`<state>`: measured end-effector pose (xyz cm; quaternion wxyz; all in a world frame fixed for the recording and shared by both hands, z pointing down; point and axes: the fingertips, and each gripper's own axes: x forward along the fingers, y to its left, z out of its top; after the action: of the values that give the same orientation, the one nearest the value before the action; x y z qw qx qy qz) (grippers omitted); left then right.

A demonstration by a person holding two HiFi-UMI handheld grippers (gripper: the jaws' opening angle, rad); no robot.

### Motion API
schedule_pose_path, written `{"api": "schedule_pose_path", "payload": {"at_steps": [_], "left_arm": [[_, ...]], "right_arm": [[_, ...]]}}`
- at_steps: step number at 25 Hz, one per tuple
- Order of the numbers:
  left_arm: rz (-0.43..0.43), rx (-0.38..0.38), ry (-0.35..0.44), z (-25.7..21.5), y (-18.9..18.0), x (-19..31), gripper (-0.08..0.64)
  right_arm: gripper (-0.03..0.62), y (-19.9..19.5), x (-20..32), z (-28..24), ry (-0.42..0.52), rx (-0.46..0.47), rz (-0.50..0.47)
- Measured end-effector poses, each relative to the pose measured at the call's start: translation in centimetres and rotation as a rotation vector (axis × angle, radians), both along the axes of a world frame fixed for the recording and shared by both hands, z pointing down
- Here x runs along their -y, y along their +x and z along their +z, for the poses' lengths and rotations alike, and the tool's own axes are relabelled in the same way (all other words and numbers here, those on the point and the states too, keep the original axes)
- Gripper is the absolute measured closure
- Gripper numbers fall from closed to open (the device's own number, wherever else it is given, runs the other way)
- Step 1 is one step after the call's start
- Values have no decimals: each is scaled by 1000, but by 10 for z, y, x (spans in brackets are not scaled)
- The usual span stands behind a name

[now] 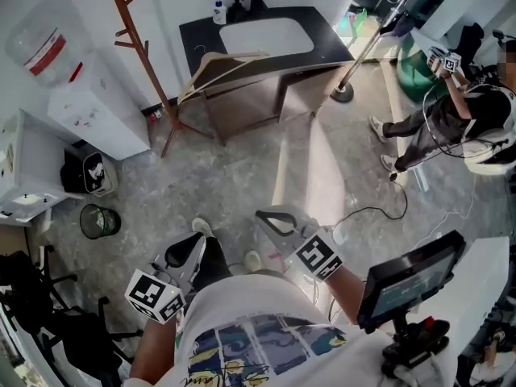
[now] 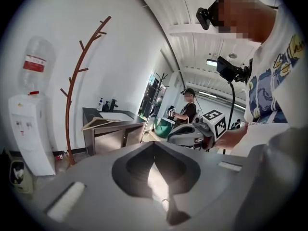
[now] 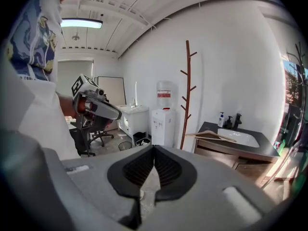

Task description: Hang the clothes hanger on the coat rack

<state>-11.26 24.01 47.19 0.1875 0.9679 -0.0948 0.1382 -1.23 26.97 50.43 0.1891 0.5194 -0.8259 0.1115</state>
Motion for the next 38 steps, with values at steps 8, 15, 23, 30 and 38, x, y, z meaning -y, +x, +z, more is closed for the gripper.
{"api": "schedule_pose_path", "payload": {"at_steps": [8, 15, 23, 30, 38], "left_arm": [[125, -55, 20, -12, 39, 74, 557], [185, -82, 31, -23, 33, 150, 557], [169, -77, -5, -8, 30, 211, 557], [66, -73, -6, -19, 67, 267, 557], [-50, -62, 23, -33, 137, 324, 543]], "right_arm": [[535, 21, 66, -10, 7, -19, 68], [515, 28, 155, -22, 30, -120, 64], [504, 43, 230, -8, 3, -159, -7], [460, 115, 302, 20, -64, -215, -119], [446, 237, 388, 64, -145, -296, -194]]}}
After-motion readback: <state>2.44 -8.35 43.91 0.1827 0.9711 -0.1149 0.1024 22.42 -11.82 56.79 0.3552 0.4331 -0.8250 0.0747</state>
